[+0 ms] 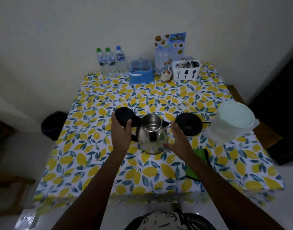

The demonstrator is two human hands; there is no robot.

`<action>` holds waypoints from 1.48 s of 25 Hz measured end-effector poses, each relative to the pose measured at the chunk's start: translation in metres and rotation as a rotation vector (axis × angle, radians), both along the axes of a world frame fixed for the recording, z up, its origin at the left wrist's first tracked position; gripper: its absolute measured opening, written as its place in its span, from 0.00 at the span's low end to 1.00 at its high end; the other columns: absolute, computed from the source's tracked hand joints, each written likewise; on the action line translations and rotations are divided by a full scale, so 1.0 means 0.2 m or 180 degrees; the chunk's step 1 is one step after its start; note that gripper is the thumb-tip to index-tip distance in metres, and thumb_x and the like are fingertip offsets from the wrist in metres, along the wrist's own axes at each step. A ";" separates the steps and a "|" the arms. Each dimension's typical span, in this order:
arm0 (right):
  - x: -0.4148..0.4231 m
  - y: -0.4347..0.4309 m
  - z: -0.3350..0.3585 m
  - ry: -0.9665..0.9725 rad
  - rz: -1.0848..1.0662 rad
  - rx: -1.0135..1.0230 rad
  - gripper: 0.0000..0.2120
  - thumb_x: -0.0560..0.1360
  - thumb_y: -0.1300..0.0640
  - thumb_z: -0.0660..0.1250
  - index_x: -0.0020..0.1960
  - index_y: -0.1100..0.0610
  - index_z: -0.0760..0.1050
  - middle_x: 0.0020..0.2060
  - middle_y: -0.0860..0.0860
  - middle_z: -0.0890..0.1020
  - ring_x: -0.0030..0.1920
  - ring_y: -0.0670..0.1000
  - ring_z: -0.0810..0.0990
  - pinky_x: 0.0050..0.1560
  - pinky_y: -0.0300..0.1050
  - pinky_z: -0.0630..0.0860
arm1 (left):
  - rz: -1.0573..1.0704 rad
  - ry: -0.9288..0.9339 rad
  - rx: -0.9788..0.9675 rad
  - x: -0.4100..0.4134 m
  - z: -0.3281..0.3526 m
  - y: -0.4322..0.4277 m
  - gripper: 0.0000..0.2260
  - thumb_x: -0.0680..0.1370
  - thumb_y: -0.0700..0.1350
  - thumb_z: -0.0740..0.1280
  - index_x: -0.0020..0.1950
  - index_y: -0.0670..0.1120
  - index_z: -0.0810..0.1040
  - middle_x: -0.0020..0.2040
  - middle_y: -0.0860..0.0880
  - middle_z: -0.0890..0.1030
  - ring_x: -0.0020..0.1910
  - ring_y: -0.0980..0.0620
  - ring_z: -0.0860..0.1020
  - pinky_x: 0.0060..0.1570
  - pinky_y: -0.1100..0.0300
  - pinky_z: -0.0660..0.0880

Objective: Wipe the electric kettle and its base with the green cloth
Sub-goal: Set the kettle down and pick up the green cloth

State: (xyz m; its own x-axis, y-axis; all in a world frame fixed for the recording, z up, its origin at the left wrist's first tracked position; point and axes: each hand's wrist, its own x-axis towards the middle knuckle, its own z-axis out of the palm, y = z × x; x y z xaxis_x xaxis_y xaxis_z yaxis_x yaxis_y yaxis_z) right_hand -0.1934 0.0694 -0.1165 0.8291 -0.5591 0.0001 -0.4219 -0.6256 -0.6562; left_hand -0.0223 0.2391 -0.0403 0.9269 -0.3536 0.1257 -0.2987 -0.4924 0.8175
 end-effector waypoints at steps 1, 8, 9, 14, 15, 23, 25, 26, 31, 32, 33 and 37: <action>0.02 0.02 0.00 -0.0038 -0.0029 0.0143 0.49 0.71 0.45 0.72 0.78 0.57 0.44 0.78 0.51 0.48 0.77 0.47 0.46 0.77 0.51 0.54 | -0.0166 0.0060 -0.0114 0.00 0.02 0.00 0.34 0.79 0.55 0.63 0.79 0.47 0.51 0.77 0.43 0.62 0.73 0.42 0.66 0.67 0.48 0.70; 0.02 0.02 -0.04 -0.0383 -0.0037 0.0109 0.44 0.72 0.51 0.73 0.77 0.61 0.50 0.77 0.54 0.54 0.77 0.54 0.56 0.74 0.54 0.61 | -0.2480 -0.1263 0.1004 -0.03 0.05 -0.23 0.25 0.80 0.48 0.64 0.75 0.45 0.62 0.76 0.45 0.65 0.76 0.41 0.61 0.70 0.42 0.66; 0.02 0.02 -0.04 -0.0344 -0.0059 0.0126 0.44 0.72 0.51 0.73 0.78 0.60 0.50 0.78 0.54 0.54 0.77 0.54 0.56 0.74 0.54 0.61 | -0.2592 -0.1396 0.1305 -0.03 0.02 -0.25 0.24 0.80 0.49 0.63 0.75 0.44 0.64 0.76 0.46 0.65 0.76 0.40 0.58 0.70 0.41 0.65; 0.04 0.01 -0.06 -0.0148 -0.0131 0.0317 0.46 0.73 0.49 0.72 0.79 0.53 0.45 0.79 0.50 0.50 0.78 0.49 0.51 0.74 0.50 0.60 | -0.2476 -0.1850 0.1696 -0.03 -0.14 -0.27 0.20 0.82 0.49 0.57 0.73 0.46 0.67 0.76 0.48 0.66 0.77 0.38 0.57 0.72 0.40 0.61; 0.03 0.01 -0.07 -0.0135 -0.0120 0.0293 0.47 0.72 0.49 0.72 0.79 0.53 0.45 0.79 0.50 0.49 0.78 0.49 0.51 0.75 0.51 0.60 | -0.2474 -0.1893 0.1744 -0.03 -0.15 -0.27 0.19 0.82 0.49 0.57 0.73 0.46 0.67 0.76 0.48 0.65 0.77 0.38 0.56 0.72 0.41 0.61; -0.15 0.00 -0.18 0.0061 -0.0614 -0.0578 0.37 0.73 0.41 0.65 0.76 0.55 0.60 0.76 0.54 0.63 0.76 0.60 0.58 0.67 0.65 0.66 | -0.2614 -0.2277 0.1434 -0.22 -0.20 -0.27 0.20 0.81 0.44 0.57 0.72 0.44 0.67 0.75 0.45 0.67 0.76 0.40 0.59 0.74 0.43 0.60; -0.32 0.01 -0.31 0.0378 -0.1055 -0.0717 0.34 0.73 0.38 0.62 0.75 0.51 0.63 0.75 0.56 0.65 0.74 0.64 0.61 0.66 0.68 0.66 | -0.2890 -0.2143 0.1312 -0.37 -0.30 -0.29 0.19 0.82 0.45 0.55 0.73 0.42 0.66 0.74 0.44 0.67 0.76 0.43 0.61 0.73 0.46 0.63; -0.41 0.02 -0.38 0.0664 -0.1241 -0.0698 0.33 0.74 0.36 0.61 0.75 0.50 0.63 0.75 0.56 0.64 0.75 0.65 0.60 0.67 0.69 0.64 | -0.3005 -0.1990 0.1310 -0.43 -0.35 -0.30 0.19 0.82 0.45 0.56 0.73 0.41 0.66 0.74 0.43 0.67 0.75 0.43 0.62 0.72 0.46 0.65; -0.63 0.00 -0.58 0.1602 -0.1117 -0.0517 0.28 0.74 0.44 0.67 0.72 0.45 0.66 0.75 0.58 0.64 0.73 0.67 0.62 0.65 0.67 0.64 | -0.3223 -0.1211 0.1454 -0.55 -0.55 -0.34 0.19 0.81 0.43 0.61 0.72 0.42 0.68 0.74 0.43 0.68 0.76 0.42 0.62 0.75 0.47 0.60; -0.62 -0.01 -0.59 0.1530 -0.1053 -0.0525 0.25 0.72 0.51 0.71 0.69 0.48 0.72 0.70 0.60 0.71 0.67 0.69 0.70 0.59 0.66 0.71 | -0.3202 -0.1182 0.1428 -0.56 -0.57 -0.34 0.19 0.81 0.43 0.61 0.72 0.43 0.68 0.74 0.44 0.68 0.76 0.43 0.61 0.75 0.50 0.57; -0.62 -0.03 -0.60 0.1384 -0.0980 -0.0547 0.23 0.70 0.59 0.73 0.65 0.53 0.76 0.64 0.61 0.76 0.59 0.69 0.75 0.52 0.63 0.76 | -0.3169 -0.1166 0.1380 -0.55 -0.58 -0.33 0.19 0.81 0.43 0.60 0.72 0.43 0.68 0.74 0.45 0.68 0.76 0.43 0.61 0.75 0.51 0.56; -0.51 -0.07 -0.46 0.0361 -0.1177 -0.0334 0.14 0.72 0.69 0.64 0.56 0.64 0.78 0.54 0.64 0.78 0.52 0.68 0.75 0.49 0.63 0.76 | -0.2832 -0.1314 0.1087 -0.49 -0.48 -0.30 0.16 0.81 0.42 0.61 0.69 0.42 0.72 0.70 0.44 0.72 0.72 0.47 0.65 0.73 0.49 0.64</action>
